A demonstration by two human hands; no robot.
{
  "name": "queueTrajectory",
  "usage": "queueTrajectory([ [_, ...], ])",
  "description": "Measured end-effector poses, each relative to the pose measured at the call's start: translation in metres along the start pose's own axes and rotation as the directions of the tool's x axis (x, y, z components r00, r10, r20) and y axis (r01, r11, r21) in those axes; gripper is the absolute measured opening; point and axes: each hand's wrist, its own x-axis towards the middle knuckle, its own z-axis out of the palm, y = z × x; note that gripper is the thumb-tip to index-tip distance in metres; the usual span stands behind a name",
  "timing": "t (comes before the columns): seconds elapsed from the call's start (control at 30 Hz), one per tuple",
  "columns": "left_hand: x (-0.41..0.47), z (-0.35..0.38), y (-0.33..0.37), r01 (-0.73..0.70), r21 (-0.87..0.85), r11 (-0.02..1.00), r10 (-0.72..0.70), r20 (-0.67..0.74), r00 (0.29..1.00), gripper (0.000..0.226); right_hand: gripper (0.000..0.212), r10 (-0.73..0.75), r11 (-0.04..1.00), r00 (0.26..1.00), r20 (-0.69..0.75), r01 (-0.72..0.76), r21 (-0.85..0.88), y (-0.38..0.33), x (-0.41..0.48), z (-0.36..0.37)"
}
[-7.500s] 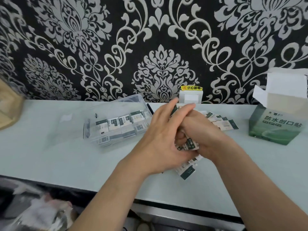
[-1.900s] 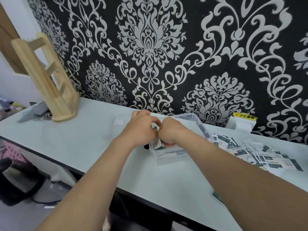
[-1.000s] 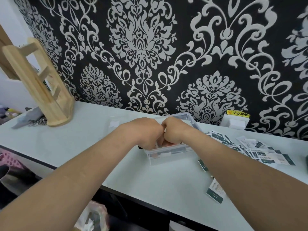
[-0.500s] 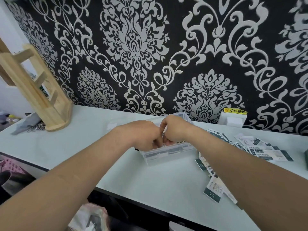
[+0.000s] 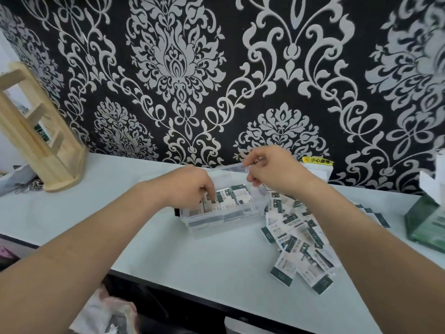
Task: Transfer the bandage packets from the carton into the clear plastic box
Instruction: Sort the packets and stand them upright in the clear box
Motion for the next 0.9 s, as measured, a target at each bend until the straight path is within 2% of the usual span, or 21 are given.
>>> queueTrajectory([
  [0.13, -0.010, -0.025, 0.042, -0.016, -0.271, 0.962, -0.075, -0.322, 0.944, 0.036, 0.014, 0.009, 0.998, 0.998, -0.069, -0.013, -0.054, 0.025, -0.037, -0.039],
  [0.23, -0.013, -0.021, 0.094, -0.070, -0.394, 0.916, -0.104, -0.404, 0.909, 0.034, 0.009, 0.087, 0.991, 0.994, -0.060, -0.093, -0.098, 0.055, -0.057, -0.051],
  [0.3, -0.008, -0.003, 0.132, -0.080, -0.371, 0.925, -0.050, -0.327, 0.944, 0.028, 0.011, 0.160, 0.975, 0.986, -0.048, -0.166, -0.147, 0.077, -0.068, -0.053],
  [0.37, 0.000, 0.023, 0.163, -0.055, -0.265, 0.963, 0.005, -0.184, 0.983, 0.025, 0.022, 0.196, 0.960, 0.980, -0.027, -0.197, -0.199, 0.099, -0.078, -0.051],
  [0.43, 0.004, 0.048, 0.182, -0.011, -0.123, 0.992, 0.007, -0.033, 0.999, 0.042, 0.037, 0.184, 0.943, 0.983, 0.002, -0.176, -0.283, 0.115, -0.088, -0.050],
  [0.5, 0.005, 0.067, 0.190, 0.025, -0.068, 0.997, -0.021, 0.057, 0.998, 0.066, 0.049, 0.171, 0.921, 0.984, 0.051, -0.141, -0.363, 0.127, -0.097, -0.052],
  [0.57, 0.008, 0.075, 0.190, 0.049, -0.107, 0.993, -0.044, 0.048, 0.998, 0.077, 0.057, 0.171, 0.897, 0.981, 0.093, -0.116, -0.426, 0.137, -0.099, -0.054],
  [0.63, 0.013, 0.078, 0.191, 0.062, -0.143, 0.988, -0.058, 0.026, 0.998, 0.077, 0.058, 0.186, 0.894, 0.977, 0.107, -0.123, -0.431, 0.146, -0.099, -0.054],
  [0.7, 0.014, 0.074, 0.189, 0.094, -0.197, 0.976, -0.094, 0.007, 0.996, 0.077, 0.052, 0.185, 0.898, 0.977, 0.107, -0.124, -0.422, 0.143, -0.097, -0.052],
  [0.9, 0.022, 0.073, 0.188, 0.166, -0.325, 0.931, -0.153, 0.065, 0.986, 0.078, 0.033, 0.124, 0.907, 0.989, 0.082, -0.079, -0.414, 0.144, -0.092, -0.047],
])
